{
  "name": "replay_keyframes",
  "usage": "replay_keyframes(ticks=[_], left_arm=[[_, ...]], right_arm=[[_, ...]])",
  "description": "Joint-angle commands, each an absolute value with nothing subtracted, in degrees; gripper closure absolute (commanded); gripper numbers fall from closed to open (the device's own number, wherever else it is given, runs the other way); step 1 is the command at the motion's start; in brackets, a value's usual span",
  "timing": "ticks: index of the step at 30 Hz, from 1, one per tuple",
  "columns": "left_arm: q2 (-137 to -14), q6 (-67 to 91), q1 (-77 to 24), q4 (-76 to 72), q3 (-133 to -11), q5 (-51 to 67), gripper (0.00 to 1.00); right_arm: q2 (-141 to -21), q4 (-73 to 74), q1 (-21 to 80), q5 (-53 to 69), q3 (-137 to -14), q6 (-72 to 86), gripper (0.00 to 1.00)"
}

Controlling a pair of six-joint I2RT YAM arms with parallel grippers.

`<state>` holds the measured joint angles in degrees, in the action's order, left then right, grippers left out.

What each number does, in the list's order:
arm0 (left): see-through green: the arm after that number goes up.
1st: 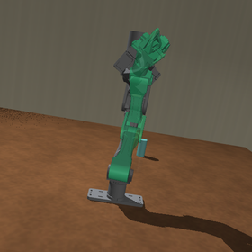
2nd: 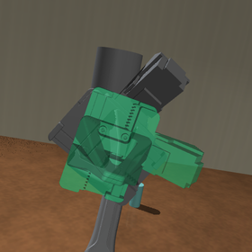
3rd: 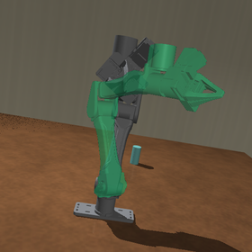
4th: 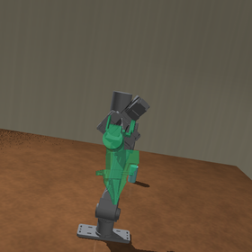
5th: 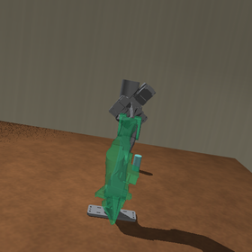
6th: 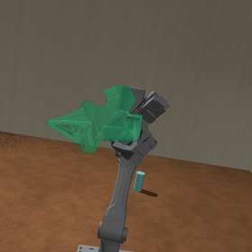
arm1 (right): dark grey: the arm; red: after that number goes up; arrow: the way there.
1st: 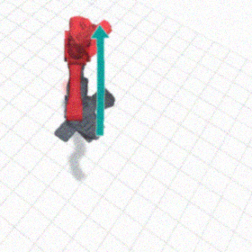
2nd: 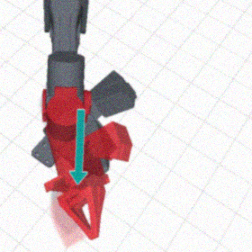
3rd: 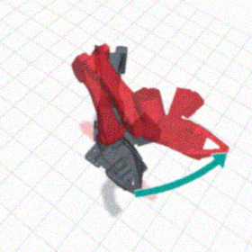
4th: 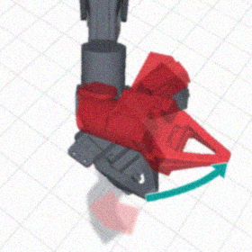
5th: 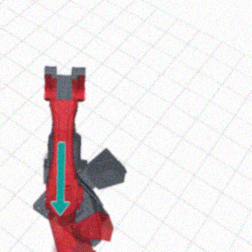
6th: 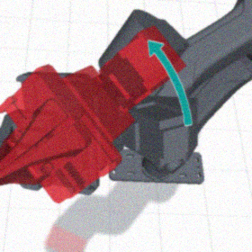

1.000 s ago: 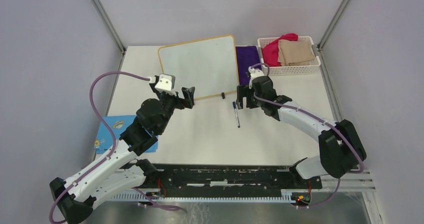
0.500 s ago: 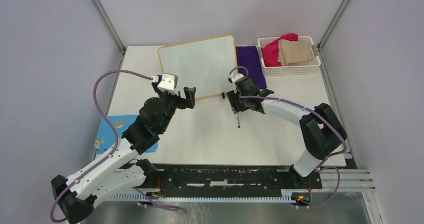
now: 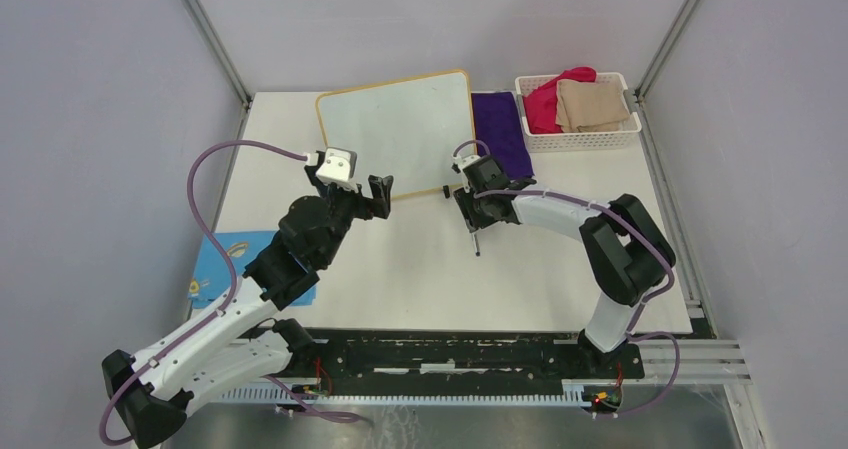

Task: Write a sentence on the whiteboard
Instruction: Open the whiteboard marker at the center of the board.

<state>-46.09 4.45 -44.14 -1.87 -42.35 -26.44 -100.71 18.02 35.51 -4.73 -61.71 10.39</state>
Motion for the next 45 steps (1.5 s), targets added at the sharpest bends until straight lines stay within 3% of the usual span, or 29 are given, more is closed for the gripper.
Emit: replay_keyframes(ticks=[1,26,32,35,37,45], left_arm=[[-46.00,4.55,-44.52,-3.69,-43.60,-26.43,0.08],[-46.36,4.26,-45.01,-3.64,-43.66,-26.52,0.09],[-46.51,4.20,-45.09,-3.60,-43.62,-26.54,0.09],[-46.70,4.24,-45.17,-3.60,-43.64,-26.46,0.09],[-46.78,4.26,-45.18,-3.60,-43.62,-26.25,0.09],[-47.66,6.28,-45.20,-3.22,-44.15,-25.93,0.09]], right_arm=[[-101.89,17.84,35.49,-4.13,-63.21,10.46,0.51],[-103.79,15.26,35.74,-3.01,-57.35,10.37,0.65],[-103.09,14.56,35.69,-2.99,-54.88,10.39,0.75],[-102.45,14.26,35.77,-3.10,-54.23,10.33,0.86],[-101.77,14.34,35.74,-3.53,-54.23,10.66,0.98],[-90.28,11.43,36.48,-3.73,-52.56,12.00,1.00]])
